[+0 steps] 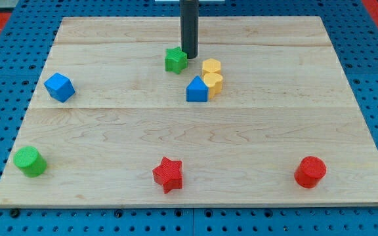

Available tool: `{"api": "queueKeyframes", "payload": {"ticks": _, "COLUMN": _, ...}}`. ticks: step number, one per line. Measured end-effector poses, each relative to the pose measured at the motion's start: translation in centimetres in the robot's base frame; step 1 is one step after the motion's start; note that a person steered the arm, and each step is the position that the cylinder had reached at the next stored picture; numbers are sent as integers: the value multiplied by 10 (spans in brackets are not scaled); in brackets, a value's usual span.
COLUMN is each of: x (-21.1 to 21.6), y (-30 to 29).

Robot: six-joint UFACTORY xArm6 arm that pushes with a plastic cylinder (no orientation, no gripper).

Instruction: Push green star towards center

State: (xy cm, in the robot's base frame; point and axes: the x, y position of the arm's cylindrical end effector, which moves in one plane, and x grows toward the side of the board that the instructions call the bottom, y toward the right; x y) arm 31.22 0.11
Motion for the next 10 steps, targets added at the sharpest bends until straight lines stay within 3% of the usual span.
{"api": "queueKeyframes", "payload": {"ticks": 4, "x": -65, "y": -17}}
{"api": "queueKeyframes", "payload": {"ticks": 9, "x": -48, "y": 21}}
{"api": "queueKeyframes", "payload": {"ticks": 10, "x": -44, "y": -66}}
